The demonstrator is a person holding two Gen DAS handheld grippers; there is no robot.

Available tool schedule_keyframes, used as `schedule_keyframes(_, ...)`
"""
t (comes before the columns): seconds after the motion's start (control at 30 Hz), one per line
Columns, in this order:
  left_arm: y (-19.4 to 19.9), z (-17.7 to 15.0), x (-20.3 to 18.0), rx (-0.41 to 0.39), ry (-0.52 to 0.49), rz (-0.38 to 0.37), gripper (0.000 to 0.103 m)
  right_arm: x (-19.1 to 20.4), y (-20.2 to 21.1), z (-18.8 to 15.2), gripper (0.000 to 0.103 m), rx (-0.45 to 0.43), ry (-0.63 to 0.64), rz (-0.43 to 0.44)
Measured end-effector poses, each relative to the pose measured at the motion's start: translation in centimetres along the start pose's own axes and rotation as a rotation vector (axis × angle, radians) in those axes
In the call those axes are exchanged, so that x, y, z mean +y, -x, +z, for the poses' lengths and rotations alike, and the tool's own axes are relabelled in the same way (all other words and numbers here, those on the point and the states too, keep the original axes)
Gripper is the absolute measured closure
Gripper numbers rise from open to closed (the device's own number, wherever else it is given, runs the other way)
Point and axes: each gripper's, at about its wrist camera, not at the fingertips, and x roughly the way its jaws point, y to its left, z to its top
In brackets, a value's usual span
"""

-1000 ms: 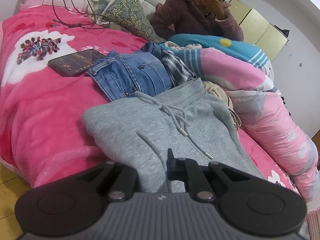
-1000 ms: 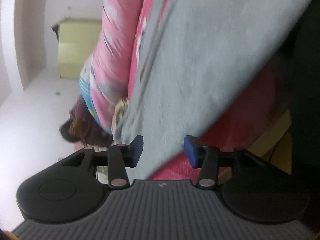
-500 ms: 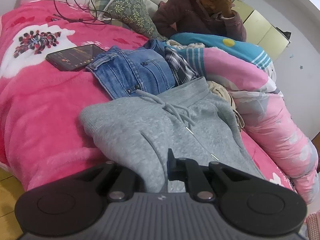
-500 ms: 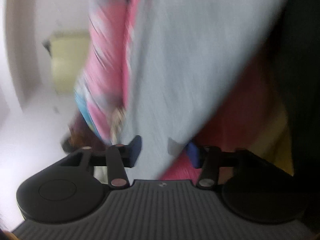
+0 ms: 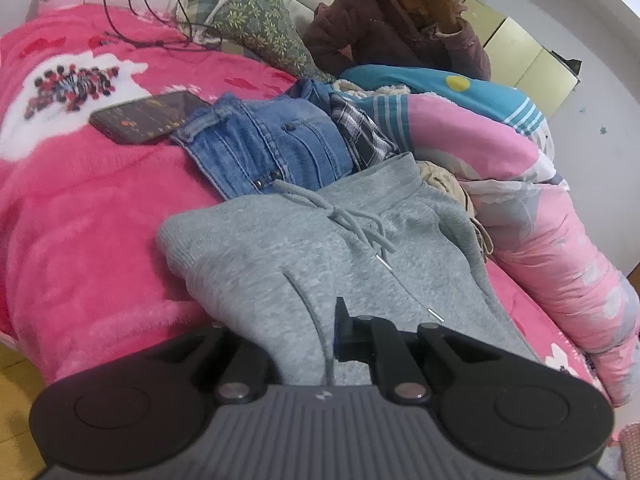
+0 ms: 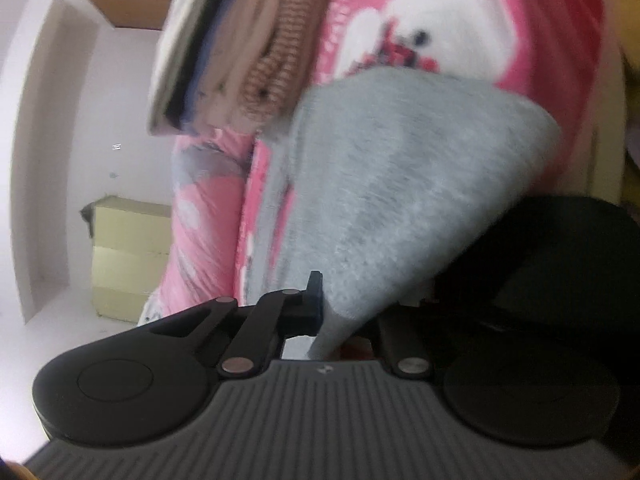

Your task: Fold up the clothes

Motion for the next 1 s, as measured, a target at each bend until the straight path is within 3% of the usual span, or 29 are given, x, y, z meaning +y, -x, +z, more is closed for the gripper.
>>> schedule_keyframes(0.1,1.1,0.3,-0.8,-0.027,0.005,0.01,0.097,2.3,0.3,0.2,0.1,-0.03,0.081,0.042)
schedule_keyframes(0.33,6.0,-0.1,-1.6,-0.048,0.037,-0.034,0.097,5.3,1.6,2.5,0.1,-0.098,0.115,0.133)
schedule_keyframes(0.57,13.3,-3.5,0.4,-0.039,0.046,-0.051,0.097,4.0,7.0,4.9,0.1,-0.13,0.118,0.16)
schedule_keyframes(0.7,16.1,-5.9,2.1,0.003,0.056,-0.031,0.097,3.7,10.2,5.9,0.1,-0.134,0.135,0.127)
schedule_keyframes(0.83,16.4,-7.3,2.8,0.023,0.042,-0.008,0.097,3.2,11.4,6.5,0.1,-0.111,0.14,0.079)
schedule_keyframes(1.0,15.5,-5.4,1.4,-0.012,0.055,-0.065,0.096,5.6,8.4,6.7,0.1,-0.076,0.168,0.09)
